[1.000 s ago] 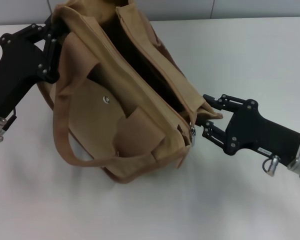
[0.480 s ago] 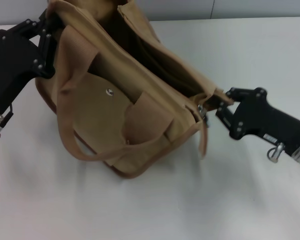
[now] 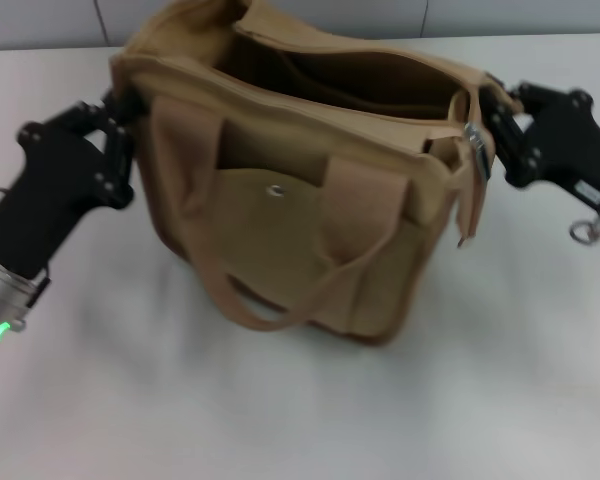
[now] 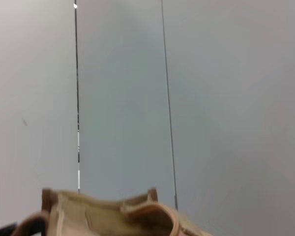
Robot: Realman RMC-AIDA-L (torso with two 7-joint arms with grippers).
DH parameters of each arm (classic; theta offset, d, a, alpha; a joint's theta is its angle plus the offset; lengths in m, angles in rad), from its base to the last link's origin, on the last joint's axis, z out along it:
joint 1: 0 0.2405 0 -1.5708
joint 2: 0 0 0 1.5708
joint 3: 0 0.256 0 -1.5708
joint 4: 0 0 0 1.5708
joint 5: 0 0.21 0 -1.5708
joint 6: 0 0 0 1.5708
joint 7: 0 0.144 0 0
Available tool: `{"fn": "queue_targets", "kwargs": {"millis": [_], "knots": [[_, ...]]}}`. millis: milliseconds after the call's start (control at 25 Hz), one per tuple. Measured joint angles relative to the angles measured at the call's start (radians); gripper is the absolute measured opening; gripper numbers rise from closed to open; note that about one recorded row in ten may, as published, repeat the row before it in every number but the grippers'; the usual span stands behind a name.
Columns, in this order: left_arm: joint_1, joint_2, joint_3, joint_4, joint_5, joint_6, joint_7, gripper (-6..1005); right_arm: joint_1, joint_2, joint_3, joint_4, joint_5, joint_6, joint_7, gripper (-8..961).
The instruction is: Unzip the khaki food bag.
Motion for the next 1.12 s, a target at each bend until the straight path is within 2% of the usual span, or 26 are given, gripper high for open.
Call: {"fn": "queue_targets", "kwargs": {"millis": [120, 400, 560, 760, 880, 1000, 1080, 1120], "knots": [[-0.003, 0.0, 0.018, -0.04, 0.041, 0.029, 0.051, 88, 0.07, 0.0, -0.001, -0.004, 0.0, 0.053, 0.025, 73], [0.008, 0.0, 0.024, -0.08, 0.073, 0.076, 0.068, 89, 0.141, -0.002, -0.033, -0.056, -0.011, 0.117, 0.128, 96], [0.018, 0.0, 0.024, -0.085, 0.075, 0.09, 0.056, 214, 0.135, 0.0, -0.065, -0.092, -0.013, 0.125, 0.204, 109], [0.053, 0.005, 0.021, -0.04, 0.076, 0.162, -0.006, 352, 0.086, -0.004, -0.031, -0.106, 0.018, 0.098, 0.295, 125], [0.089, 0.011, 0.023, 0.053, 0.076, 0.213, -0.114, 428, 0.039, -0.014, -0.026, -0.146, 0.069, 0.022, 0.381, 246], [0.146, 0.024, 0.038, 0.195, 0.076, 0.251, -0.274, 504, -0.011, -0.03, -0.029, -0.187, 0.081, -0.076, 0.449, 361], [0.17, 0.039, 0.053, 0.268, 0.084, 0.26, -0.35, 590, -0.037, -0.054, -0.041, -0.199, 0.073, -0.139, 0.492, 430], [0.179, 0.053, 0.065, 0.307, 0.098, 0.264, -0.394, 632, -0.053, -0.081, -0.075, -0.202, 0.038, -0.21, 0.506, 465]]}}
